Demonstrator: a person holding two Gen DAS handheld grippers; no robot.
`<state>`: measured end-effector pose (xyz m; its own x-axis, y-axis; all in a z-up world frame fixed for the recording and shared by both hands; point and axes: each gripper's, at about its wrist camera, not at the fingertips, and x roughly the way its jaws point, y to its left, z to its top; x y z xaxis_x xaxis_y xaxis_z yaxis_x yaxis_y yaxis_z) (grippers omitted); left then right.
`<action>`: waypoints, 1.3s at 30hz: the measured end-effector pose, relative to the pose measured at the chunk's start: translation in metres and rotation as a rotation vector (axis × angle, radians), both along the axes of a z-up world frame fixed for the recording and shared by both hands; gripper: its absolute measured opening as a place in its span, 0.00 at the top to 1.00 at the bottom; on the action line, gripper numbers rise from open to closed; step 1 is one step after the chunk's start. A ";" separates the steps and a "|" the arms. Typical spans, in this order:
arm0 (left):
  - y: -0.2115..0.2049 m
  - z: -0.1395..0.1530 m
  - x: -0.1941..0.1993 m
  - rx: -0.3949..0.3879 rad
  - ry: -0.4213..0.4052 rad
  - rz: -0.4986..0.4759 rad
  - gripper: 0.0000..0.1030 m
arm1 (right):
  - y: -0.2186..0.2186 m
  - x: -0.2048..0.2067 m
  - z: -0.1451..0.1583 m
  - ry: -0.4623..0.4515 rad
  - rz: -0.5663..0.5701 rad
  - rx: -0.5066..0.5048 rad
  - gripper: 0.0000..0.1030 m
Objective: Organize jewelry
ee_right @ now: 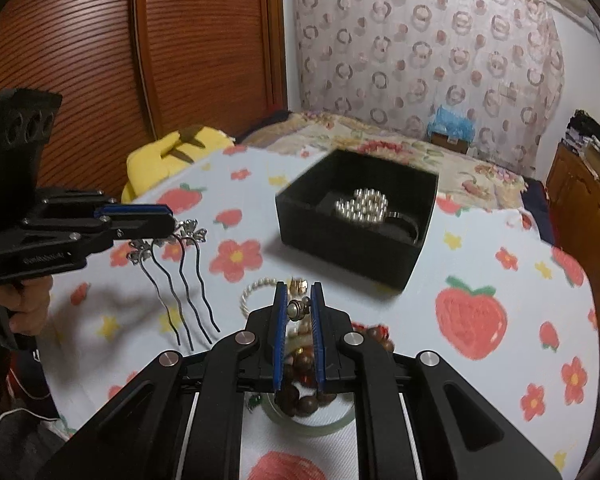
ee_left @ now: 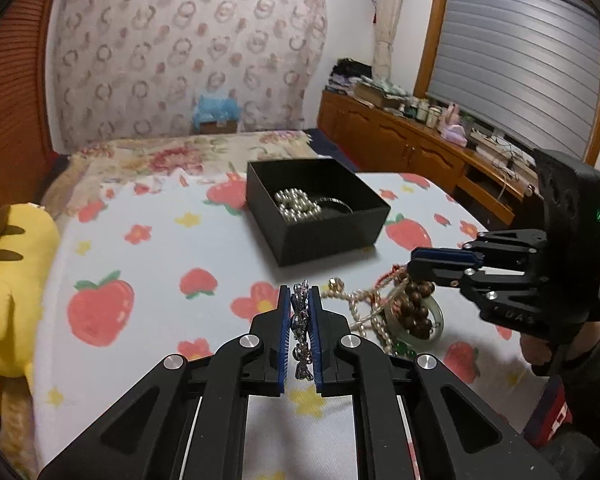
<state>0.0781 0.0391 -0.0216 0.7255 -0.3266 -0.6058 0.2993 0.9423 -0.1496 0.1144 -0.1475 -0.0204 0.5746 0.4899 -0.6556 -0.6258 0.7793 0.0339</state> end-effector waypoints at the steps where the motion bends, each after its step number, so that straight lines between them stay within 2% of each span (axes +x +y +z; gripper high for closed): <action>1: 0.000 0.003 0.000 0.003 -0.010 0.006 0.93 | 0.000 0.000 0.004 -0.007 0.002 0.003 0.87; 11: 0.000 0.026 0.005 0.032 -0.075 0.053 0.93 | -0.001 0.004 0.054 -0.086 0.034 0.037 0.89; 20: -0.003 0.051 0.025 0.030 -0.120 0.059 0.92 | -0.008 0.018 0.099 -0.152 0.047 0.072 0.89; 39: -0.009 0.086 0.092 0.000 -0.128 0.054 0.92 | -0.024 0.079 0.184 -0.240 0.049 0.128 0.89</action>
<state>0.1698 0.0305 0.0649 0.8134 -0.2848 -0.5073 0.2646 0.9577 -0.1135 0.1937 -0.1719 0.1634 0.6798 0.5908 -0.4345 -0.6644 0.7470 -0.0236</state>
